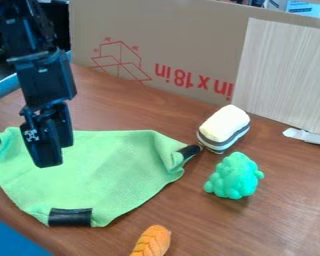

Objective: Unfold the cloth from bottom right to top left

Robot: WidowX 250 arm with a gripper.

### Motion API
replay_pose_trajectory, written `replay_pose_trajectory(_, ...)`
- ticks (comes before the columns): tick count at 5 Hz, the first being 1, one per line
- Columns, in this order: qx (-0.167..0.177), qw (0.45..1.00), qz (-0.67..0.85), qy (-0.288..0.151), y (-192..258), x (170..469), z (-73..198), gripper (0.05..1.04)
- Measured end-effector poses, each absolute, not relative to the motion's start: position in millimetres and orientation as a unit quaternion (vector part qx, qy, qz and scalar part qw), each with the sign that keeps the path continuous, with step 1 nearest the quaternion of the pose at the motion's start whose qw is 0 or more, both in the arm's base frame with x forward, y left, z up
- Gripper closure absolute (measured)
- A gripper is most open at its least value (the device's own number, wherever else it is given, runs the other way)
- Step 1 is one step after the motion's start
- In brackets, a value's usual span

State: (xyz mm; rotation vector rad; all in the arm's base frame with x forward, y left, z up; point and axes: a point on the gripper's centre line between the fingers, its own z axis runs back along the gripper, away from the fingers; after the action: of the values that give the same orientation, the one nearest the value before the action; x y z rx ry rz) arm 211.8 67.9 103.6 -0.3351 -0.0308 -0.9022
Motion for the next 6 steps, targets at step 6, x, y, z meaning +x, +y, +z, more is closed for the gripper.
replay_pose_trajectory(6, -0.014, 0.874, -0.478, -0.082, 33, 196, 75, 0.083)
